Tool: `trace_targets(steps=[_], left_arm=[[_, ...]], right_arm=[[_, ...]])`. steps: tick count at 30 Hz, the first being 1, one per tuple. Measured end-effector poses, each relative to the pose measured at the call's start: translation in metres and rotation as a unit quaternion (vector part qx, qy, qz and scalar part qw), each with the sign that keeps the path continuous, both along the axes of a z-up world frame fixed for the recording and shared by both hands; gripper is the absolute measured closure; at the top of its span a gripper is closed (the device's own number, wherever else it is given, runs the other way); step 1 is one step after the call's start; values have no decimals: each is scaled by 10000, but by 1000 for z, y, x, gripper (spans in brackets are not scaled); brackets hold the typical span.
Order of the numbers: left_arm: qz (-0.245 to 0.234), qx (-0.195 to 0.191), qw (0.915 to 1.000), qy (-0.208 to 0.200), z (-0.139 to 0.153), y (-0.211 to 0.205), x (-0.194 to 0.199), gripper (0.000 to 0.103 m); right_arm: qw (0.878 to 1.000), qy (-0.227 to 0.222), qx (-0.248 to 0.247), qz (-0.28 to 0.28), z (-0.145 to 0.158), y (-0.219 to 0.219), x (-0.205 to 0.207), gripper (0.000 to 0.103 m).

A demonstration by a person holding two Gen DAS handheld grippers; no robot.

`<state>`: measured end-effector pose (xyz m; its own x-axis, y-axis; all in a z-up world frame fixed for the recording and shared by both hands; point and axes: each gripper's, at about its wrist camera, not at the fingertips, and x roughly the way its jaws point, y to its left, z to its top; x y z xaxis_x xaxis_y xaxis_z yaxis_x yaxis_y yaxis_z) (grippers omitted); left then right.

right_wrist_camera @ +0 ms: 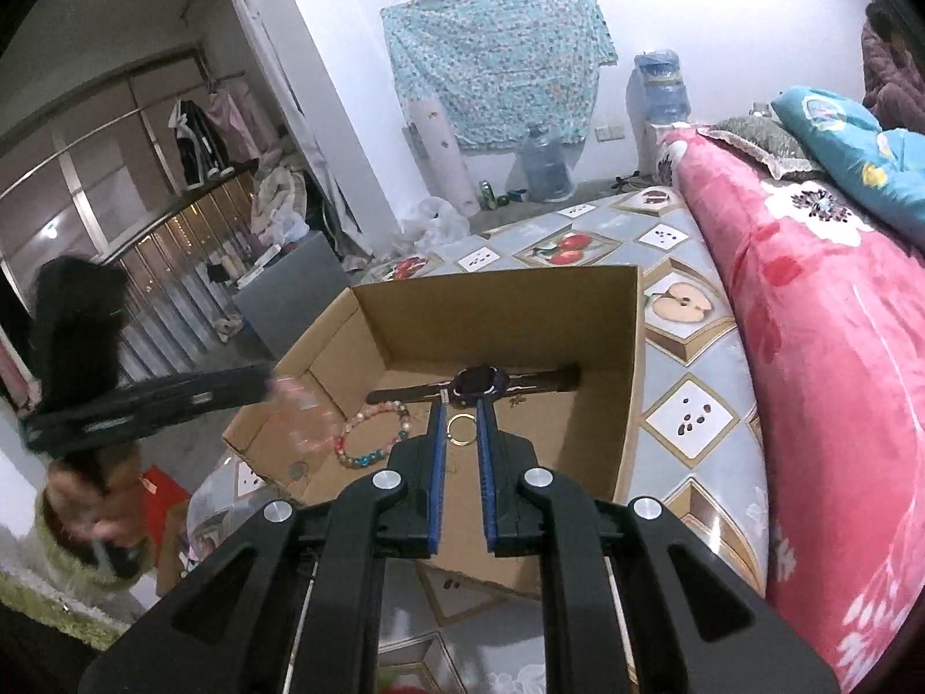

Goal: Organize jewelry
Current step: 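Open the left gripper above the box to drop the pink bracelet, then open the right gripper above the box to drop the gold ring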

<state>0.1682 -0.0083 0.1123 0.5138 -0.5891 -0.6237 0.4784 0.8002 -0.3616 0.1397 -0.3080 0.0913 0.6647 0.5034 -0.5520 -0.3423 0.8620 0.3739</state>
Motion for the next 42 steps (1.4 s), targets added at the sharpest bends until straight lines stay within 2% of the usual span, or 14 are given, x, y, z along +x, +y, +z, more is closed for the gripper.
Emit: trace_targets(steps=[3,7,16,19,22,24,25,27,29,30,35,36,39,42], left_arm=[[-100,238,9991,328,-15,-14,30,95],[-463,323,9957,731,-30,-38,57,95],[-1499,559,9754,1517,-56,-118,93,95],[-1517,894,9740,1425,-60,-135,104,95],[-1501,1409,9736,992,-60,-152,109,95],[-1627,1784,9679,702,-62,-162,106,95],[-1768,1936,9627,671,-65,-167,104,95],[-2061,2030,9528,925,-75,-173,100,93],[-2107,2136,9474,1112,-79,-173,98,79],[-2050,2145,9486,1103,-79,-170,98,72],[-1433,1607,9716,983,-52,-127,98,66],[-1243,1451,9774,900,-43,-113,95,61],[-659,1099,9898,617,-23,-73,80,55],[-50,824,9959,364,-9,-35,59,47]], right_arm=[[10000,39,-8,-11,-7,-2,4,92],[10000,52,-8,-66,-14,-12,10,92],[9991,-29,222,-363,-22,-48,23,92],[9985,-37,321,-447,-24,-57,25,92],[9980,-5,378,-500,-27,-63,27,92],[9979,38,387,-525,-31,-66,29,92],[9978,67,395,-535,-33,-67,30,92],[9976,110,398,-551,-35,-68,31,92],[9975,134,400,-565,-35,-69,32,92],[9975,134,402,-567,-35,-69,33,92],[9980,61,432,-461,-26,-66,32,92],[9982,48,431,-404,-23,-63,32,92],[9993,93,362,-58,-13,-51,40,92],[9981,386,124,468,-7,-25,57,92]])
